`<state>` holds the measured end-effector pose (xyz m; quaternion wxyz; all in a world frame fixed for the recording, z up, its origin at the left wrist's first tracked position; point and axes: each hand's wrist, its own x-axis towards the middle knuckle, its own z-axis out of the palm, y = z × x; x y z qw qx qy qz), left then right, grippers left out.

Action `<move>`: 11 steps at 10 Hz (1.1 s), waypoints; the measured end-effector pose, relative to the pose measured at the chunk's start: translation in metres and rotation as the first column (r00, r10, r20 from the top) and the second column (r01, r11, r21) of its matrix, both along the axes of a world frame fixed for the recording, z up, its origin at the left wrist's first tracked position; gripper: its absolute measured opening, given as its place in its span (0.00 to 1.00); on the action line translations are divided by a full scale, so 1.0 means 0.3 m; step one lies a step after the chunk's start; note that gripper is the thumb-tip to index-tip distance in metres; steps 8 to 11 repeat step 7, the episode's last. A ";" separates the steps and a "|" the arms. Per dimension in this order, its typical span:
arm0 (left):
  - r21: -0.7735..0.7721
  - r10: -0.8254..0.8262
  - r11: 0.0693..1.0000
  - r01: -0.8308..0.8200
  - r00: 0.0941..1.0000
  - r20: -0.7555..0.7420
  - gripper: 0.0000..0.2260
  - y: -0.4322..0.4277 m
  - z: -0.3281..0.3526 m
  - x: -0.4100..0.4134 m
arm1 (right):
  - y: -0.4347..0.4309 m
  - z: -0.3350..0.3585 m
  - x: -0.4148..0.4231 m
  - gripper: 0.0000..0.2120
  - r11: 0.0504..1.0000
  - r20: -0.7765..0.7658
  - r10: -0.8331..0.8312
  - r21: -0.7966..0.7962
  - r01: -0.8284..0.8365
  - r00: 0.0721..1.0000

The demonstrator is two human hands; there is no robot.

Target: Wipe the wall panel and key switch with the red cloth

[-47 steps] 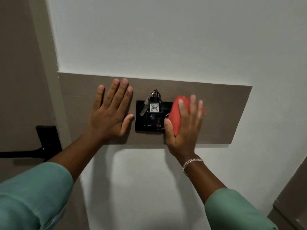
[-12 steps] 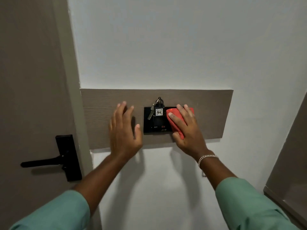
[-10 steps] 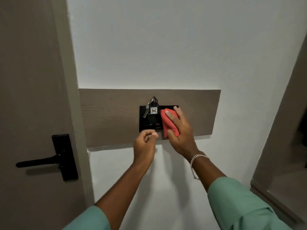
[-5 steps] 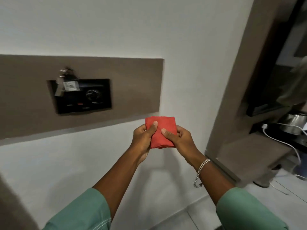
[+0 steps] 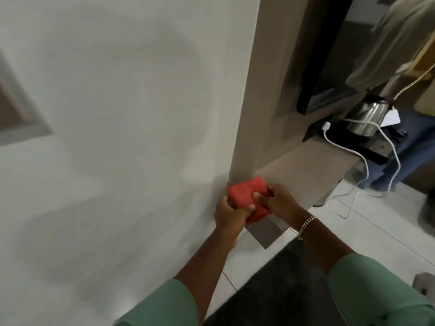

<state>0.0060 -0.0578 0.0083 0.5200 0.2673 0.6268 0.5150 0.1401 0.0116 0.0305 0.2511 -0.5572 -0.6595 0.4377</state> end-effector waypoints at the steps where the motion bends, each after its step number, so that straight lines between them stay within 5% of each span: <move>1: -0.011 -0.039 0.999 0.042 0.978 0.207 0.32 0.071 -0.093 0.053 | 0.095 -0.073 0.069 0.06 0.999 0.025 -0.049 -0.022 0.049 0.998; 3: 0.020 -0.183 0.981 0.191 0.899 0.397 0.29 0.153 -0.224 0.088 | 0.282 -0.196 0.156 0.07 0.994 0.050 -0.022 -0.105 0.027 0.998; 5: 0.011 -0.217 0.974 0.227 0.914 0.342 0.24 0.186 -0.221 0.061 | 0.345 -0.250 0.158 0.05 1.000 0.275 -0.007 0.002 0.007 0.961; 6: -0.010 -0.235 0.971 0.240 0.960 0.150 0.23 0.176 -0.194 0.023 | 0.352 -0.250 0.144 0.20 0.999 0.293 -0.026 0.036 0.016 0.956; 7: -0.044 -0.184 0.983 0.179 0.951 -0.247 0.23 0.139 -0.126 -0.047 | 0.315 -0.245 0.123 0.32 0.990 0.425 -0.078 0.136 0.021 0.902; 11: -0.044 -0.184 0.983 0.179 0.951 -0.247 0.23 0.139 -0.126 -0.047 | 0.315 -0.245 0.123 0.32 0.990 0.425 -0.078 0.136 0.021 0.902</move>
